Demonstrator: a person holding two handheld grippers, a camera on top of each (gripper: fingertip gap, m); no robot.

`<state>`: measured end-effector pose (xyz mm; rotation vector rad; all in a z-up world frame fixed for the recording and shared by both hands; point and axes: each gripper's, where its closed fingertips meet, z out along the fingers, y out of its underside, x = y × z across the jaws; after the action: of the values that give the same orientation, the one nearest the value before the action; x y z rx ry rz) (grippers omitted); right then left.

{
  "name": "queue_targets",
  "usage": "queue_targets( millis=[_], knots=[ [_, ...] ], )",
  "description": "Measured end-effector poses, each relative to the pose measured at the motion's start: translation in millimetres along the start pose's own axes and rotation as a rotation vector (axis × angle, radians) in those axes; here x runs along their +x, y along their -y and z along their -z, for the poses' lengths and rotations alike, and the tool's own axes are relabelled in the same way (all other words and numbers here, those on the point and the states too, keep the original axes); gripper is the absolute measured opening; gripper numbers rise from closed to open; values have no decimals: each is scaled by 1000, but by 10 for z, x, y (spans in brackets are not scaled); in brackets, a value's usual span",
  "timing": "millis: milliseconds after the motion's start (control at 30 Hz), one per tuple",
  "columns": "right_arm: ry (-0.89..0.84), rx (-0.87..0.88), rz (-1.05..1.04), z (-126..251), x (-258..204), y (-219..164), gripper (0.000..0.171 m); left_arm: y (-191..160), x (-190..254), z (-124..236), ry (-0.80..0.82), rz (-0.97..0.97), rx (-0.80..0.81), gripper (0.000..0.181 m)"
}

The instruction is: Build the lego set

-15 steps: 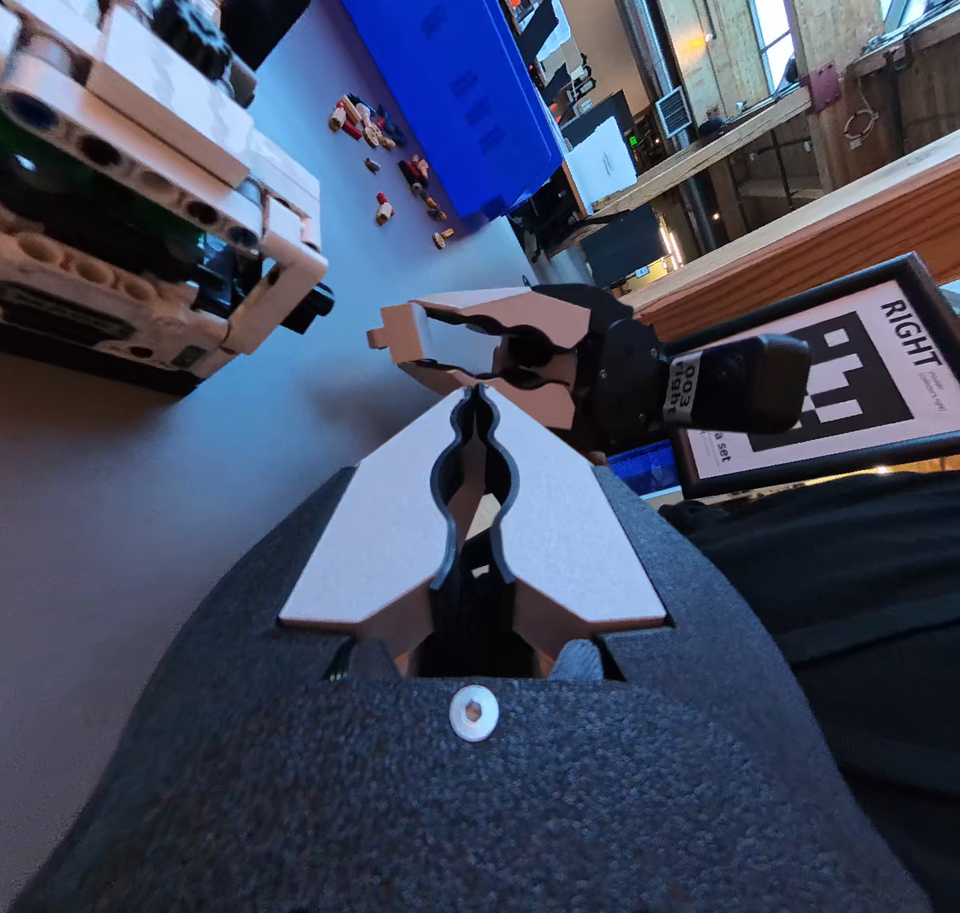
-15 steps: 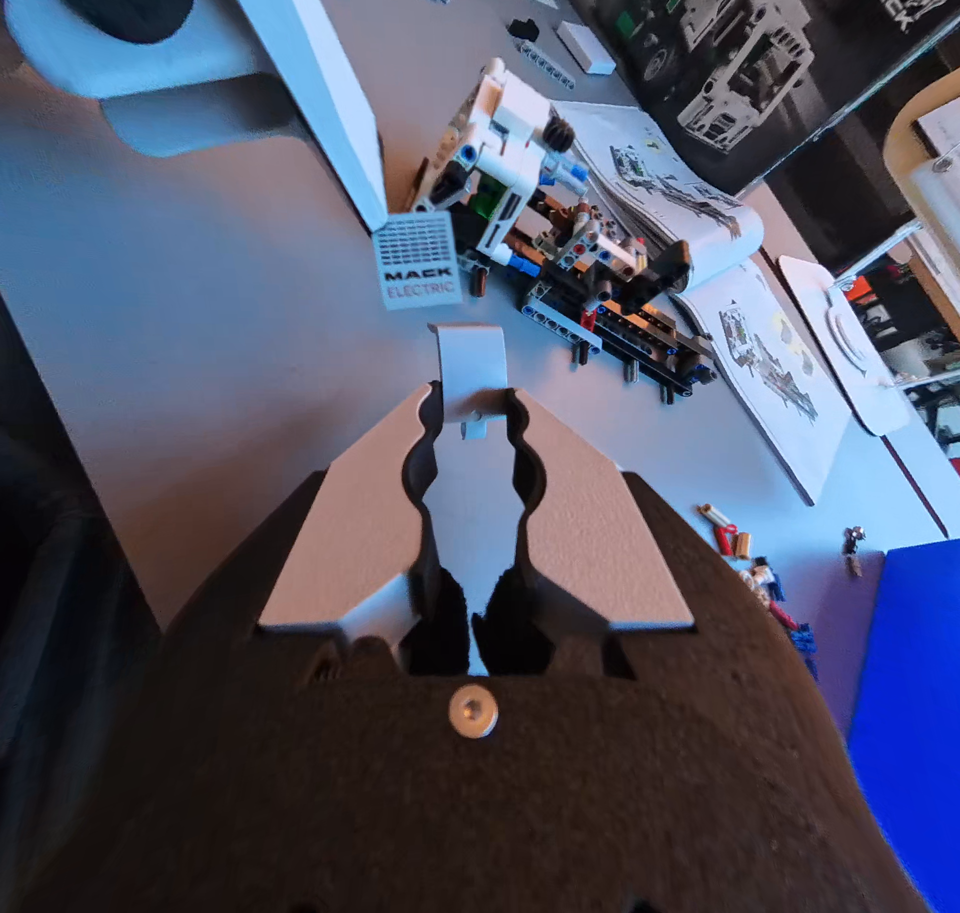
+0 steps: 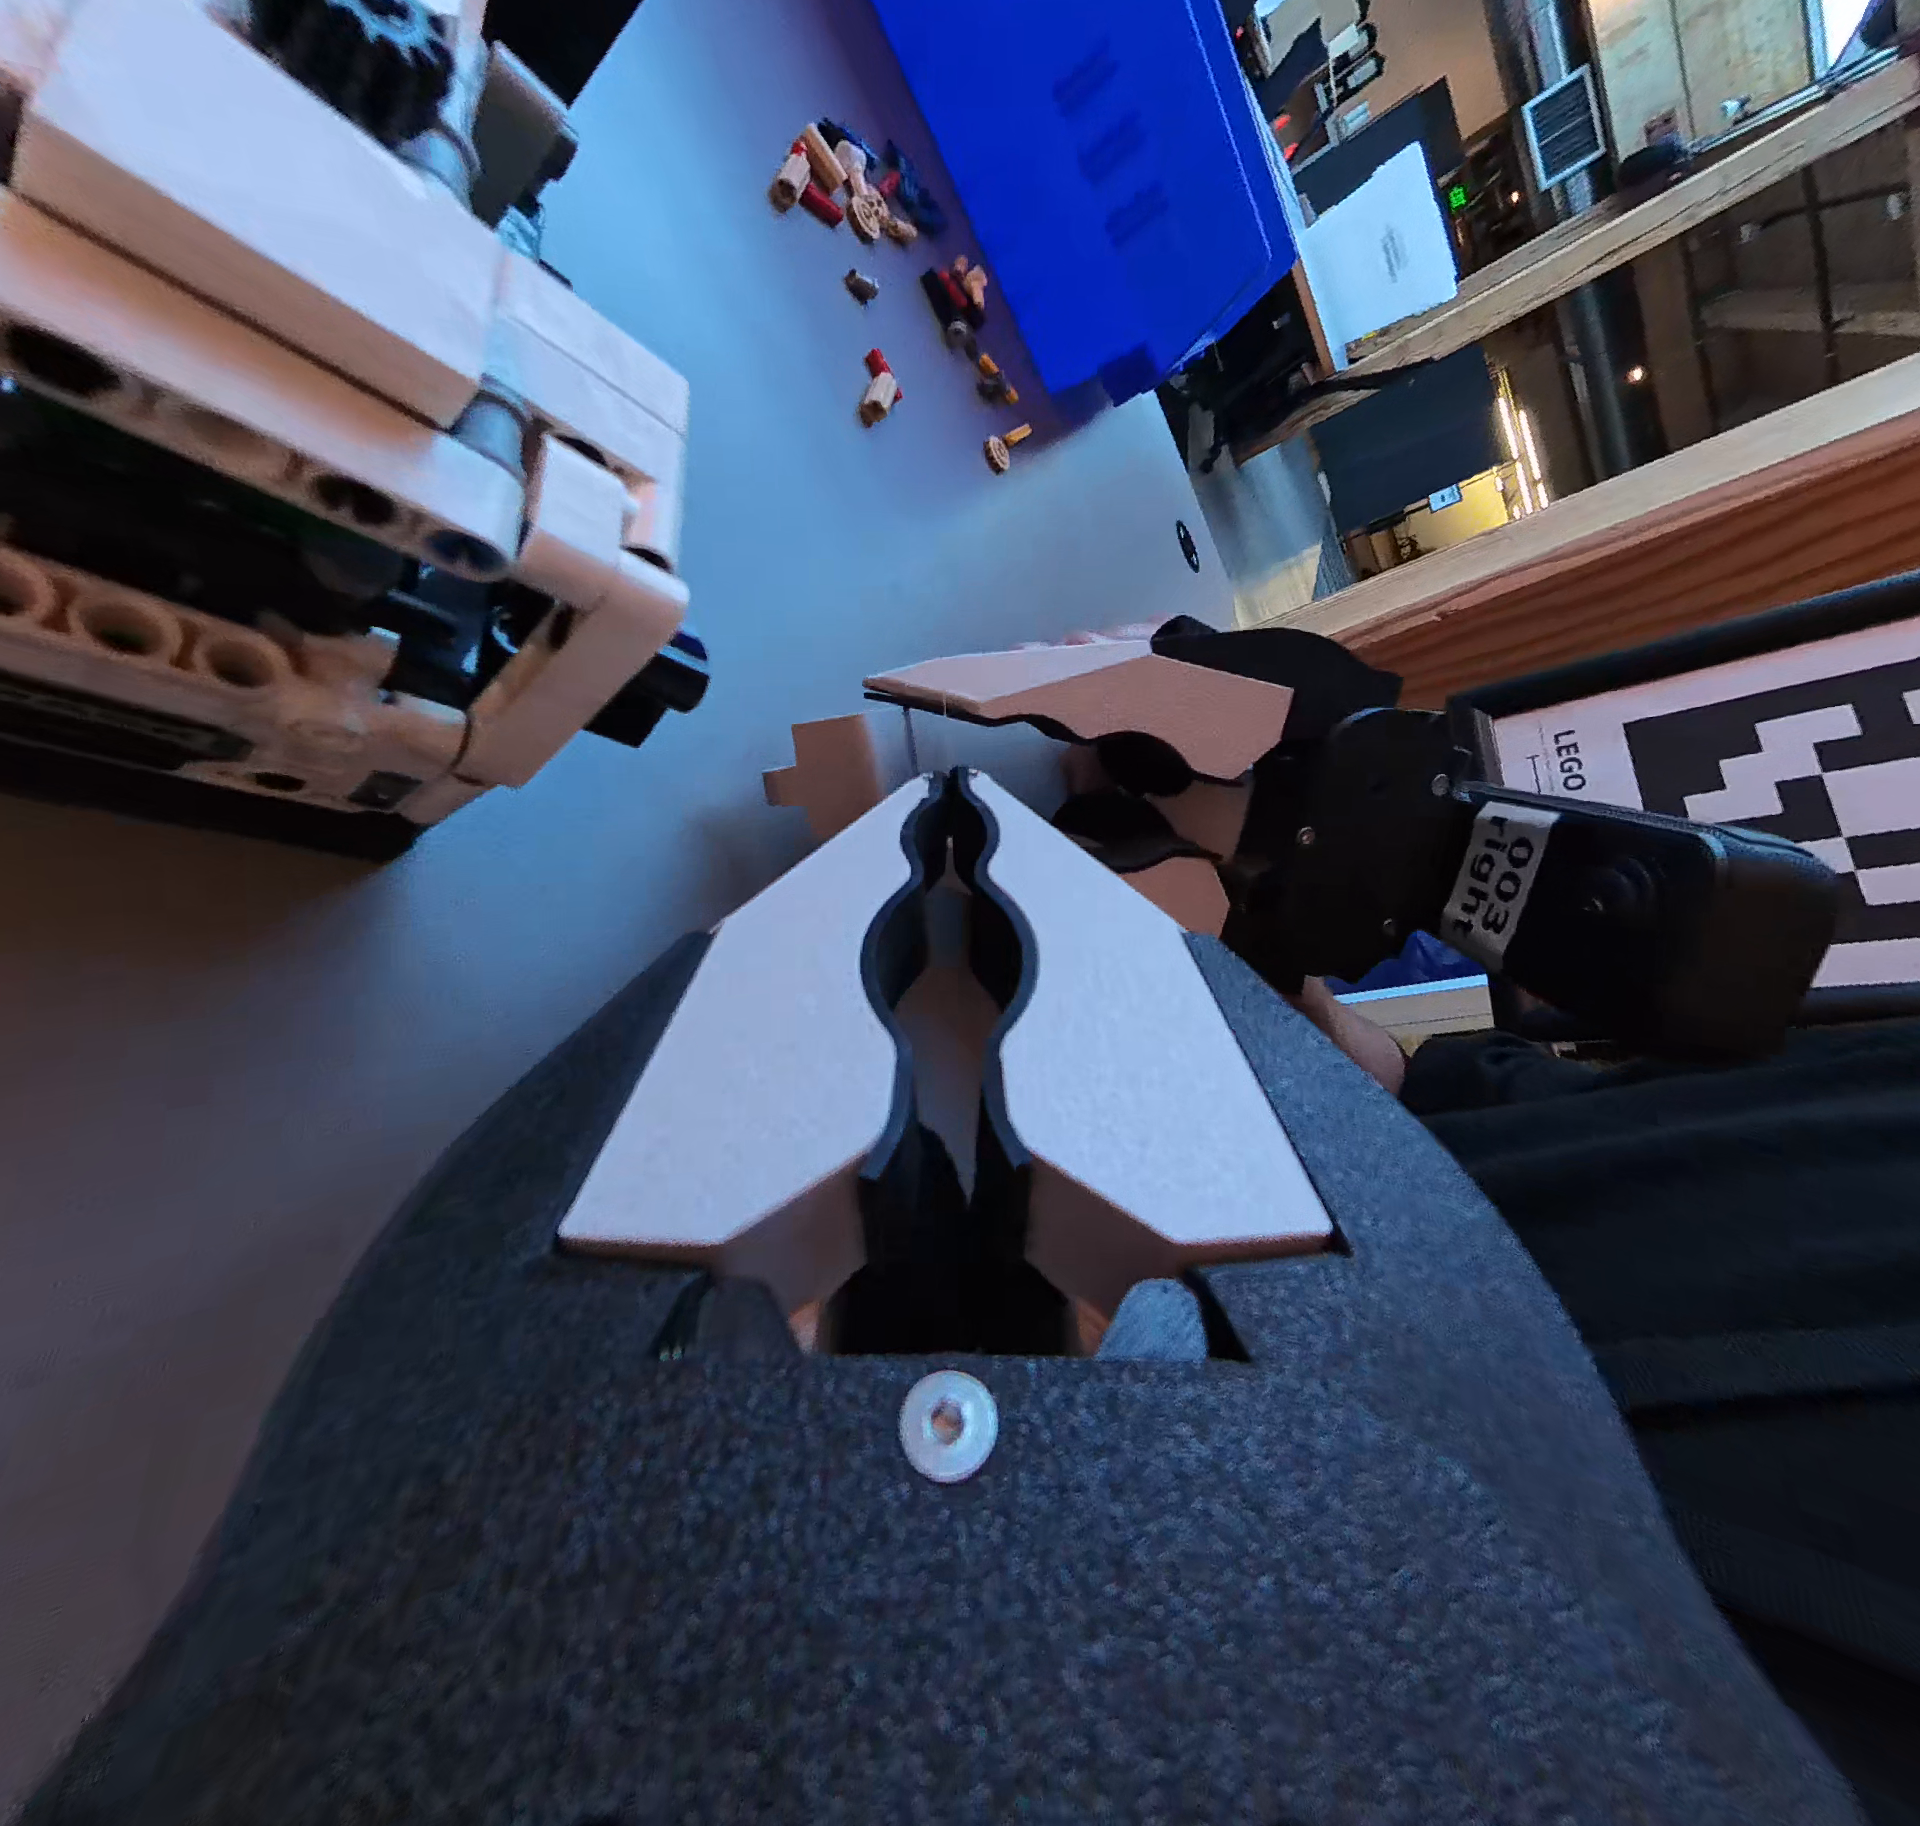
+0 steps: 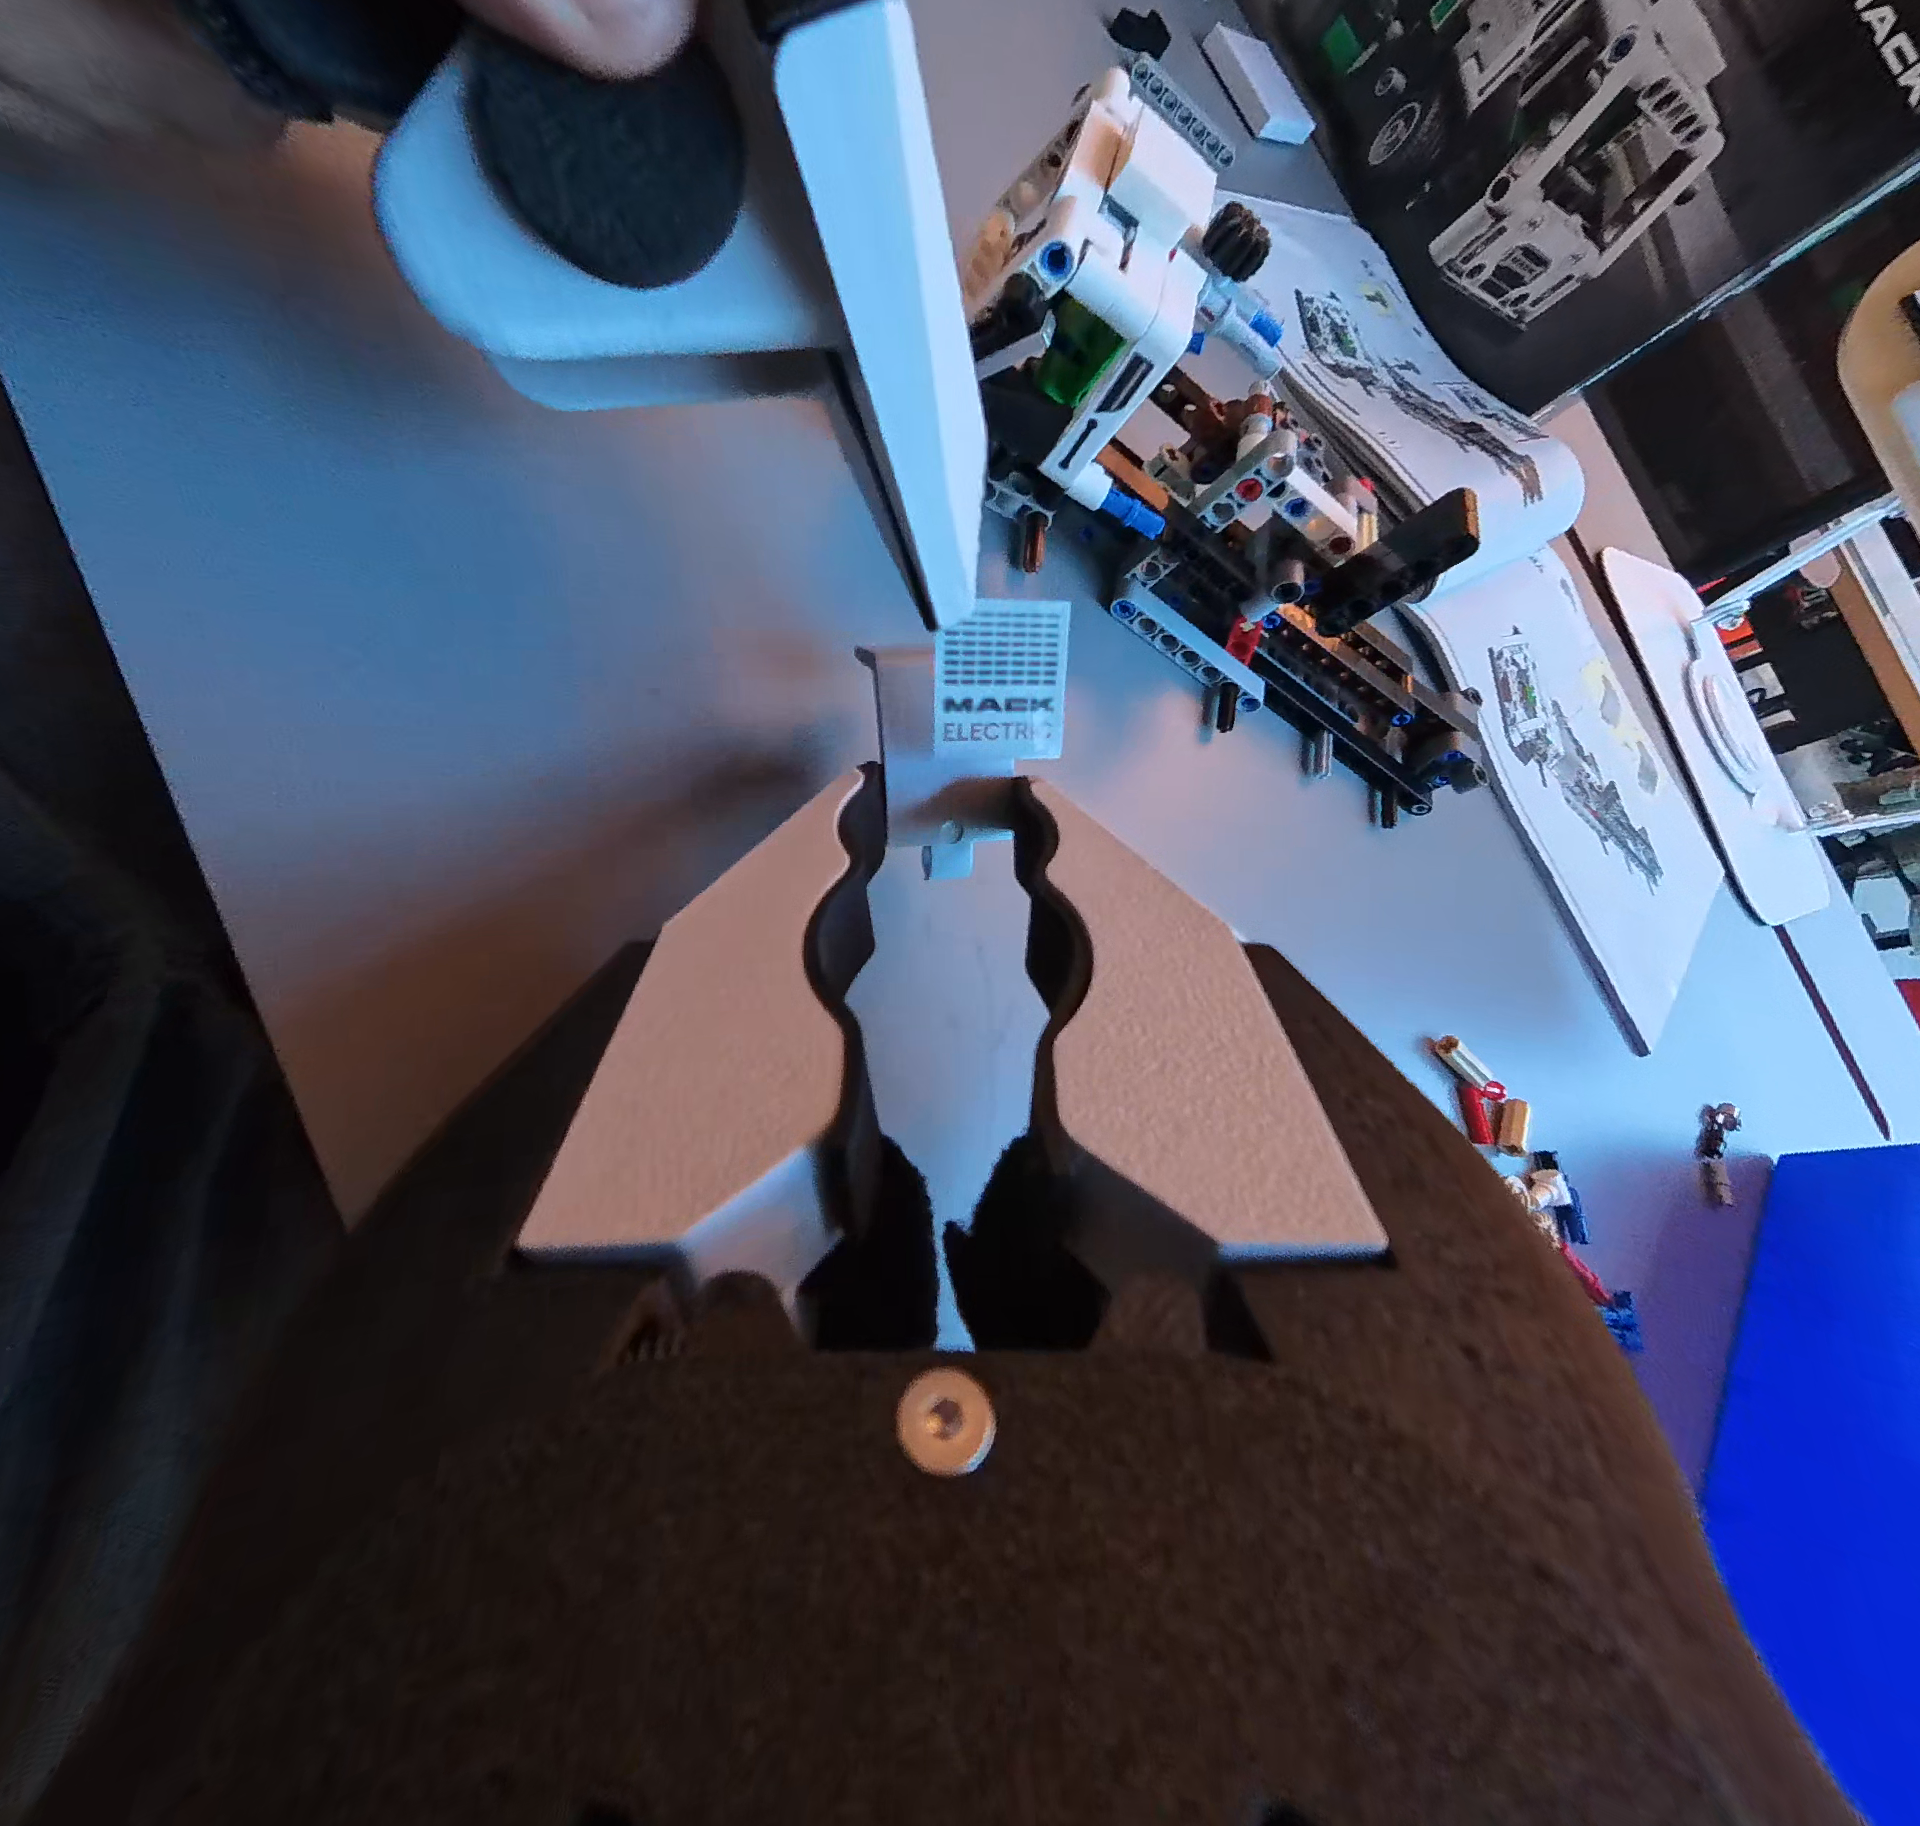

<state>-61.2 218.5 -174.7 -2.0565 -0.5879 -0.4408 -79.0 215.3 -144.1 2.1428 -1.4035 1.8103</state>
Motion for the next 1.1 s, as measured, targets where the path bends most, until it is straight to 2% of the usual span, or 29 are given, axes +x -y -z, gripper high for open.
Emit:
queue_targets(
  millis=[233,567,667,1100],
  knots=[
    [16,-3,-12,-4,-5,-6,23,-50,-41,-37,-1,79,9,0],
    [73,-7,-54,-8,-30,-16,23,-71,-58,-30,46,2,-33,0],
    [69,-9,-57,-11,-22,-19,23,-70,-23,-38,4,39,-34,0],
    [60,-6,-46,-9,-23,-15,23,-80,-78,-53,8,56,-46,0]
  ],
)
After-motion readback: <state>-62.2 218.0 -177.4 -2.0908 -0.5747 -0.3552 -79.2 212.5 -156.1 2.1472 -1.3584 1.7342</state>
